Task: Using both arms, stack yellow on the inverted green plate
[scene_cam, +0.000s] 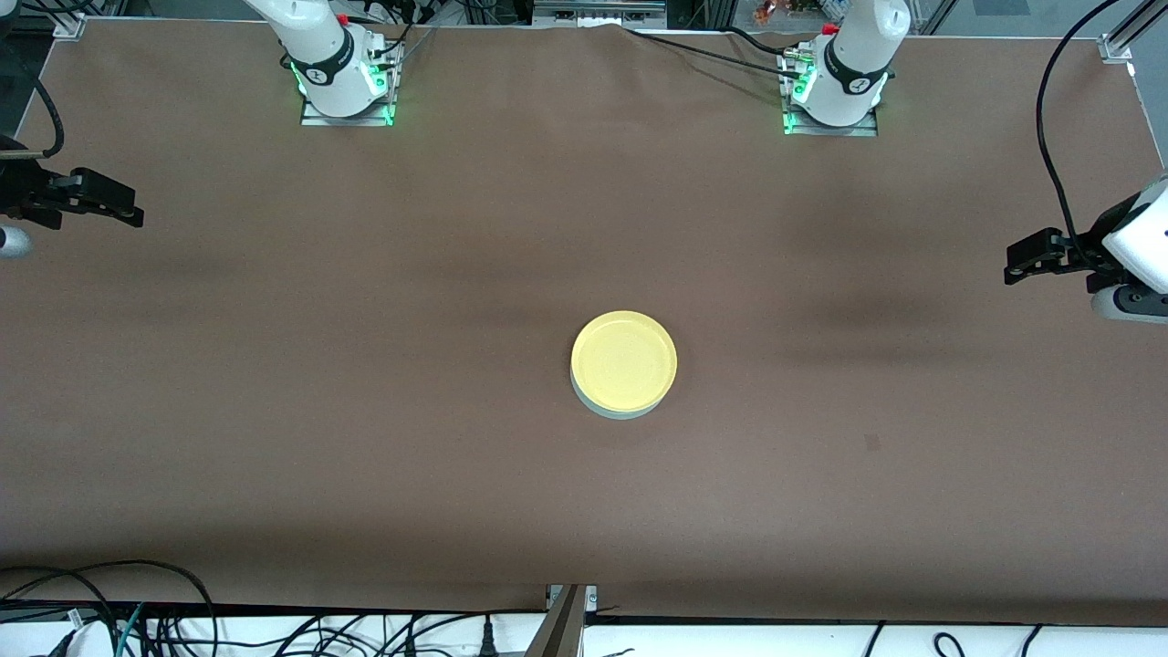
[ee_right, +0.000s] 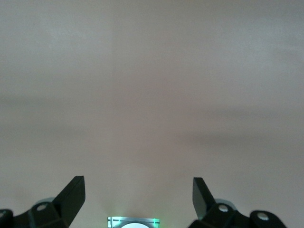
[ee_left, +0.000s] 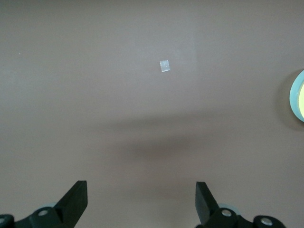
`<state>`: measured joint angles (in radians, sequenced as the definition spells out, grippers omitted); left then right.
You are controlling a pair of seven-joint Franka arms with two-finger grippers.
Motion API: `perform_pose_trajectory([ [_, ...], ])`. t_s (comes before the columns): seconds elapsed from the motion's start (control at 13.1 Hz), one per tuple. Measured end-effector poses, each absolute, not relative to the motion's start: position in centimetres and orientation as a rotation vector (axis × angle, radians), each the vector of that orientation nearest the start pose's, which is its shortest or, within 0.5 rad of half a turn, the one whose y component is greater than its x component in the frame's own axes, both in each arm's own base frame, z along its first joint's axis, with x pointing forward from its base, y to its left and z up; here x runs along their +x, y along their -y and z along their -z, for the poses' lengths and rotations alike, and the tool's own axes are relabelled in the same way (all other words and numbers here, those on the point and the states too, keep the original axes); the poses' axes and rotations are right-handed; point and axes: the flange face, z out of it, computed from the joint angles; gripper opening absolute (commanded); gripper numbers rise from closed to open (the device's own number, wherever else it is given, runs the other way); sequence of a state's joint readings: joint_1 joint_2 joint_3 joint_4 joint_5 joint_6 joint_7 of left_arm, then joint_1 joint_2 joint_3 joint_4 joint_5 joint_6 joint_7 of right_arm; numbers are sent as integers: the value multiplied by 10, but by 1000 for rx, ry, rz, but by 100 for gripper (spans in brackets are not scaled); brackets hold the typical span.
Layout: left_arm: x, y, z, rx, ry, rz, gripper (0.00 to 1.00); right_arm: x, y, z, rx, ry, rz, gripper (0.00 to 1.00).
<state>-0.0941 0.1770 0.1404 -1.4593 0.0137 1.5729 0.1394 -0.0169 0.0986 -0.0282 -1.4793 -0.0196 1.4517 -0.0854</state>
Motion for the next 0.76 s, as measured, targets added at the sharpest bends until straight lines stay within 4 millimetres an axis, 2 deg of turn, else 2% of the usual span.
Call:
perform_pose_trajectory([
  [0.38,615,-26,-572,-3102,-138,-37,100,571,29,-601,-3148,58,-207,100],
  [0.76,627,-26,-553,-3097,-137,-41,100,571,29,-600,-3148,58,-209,100],
])
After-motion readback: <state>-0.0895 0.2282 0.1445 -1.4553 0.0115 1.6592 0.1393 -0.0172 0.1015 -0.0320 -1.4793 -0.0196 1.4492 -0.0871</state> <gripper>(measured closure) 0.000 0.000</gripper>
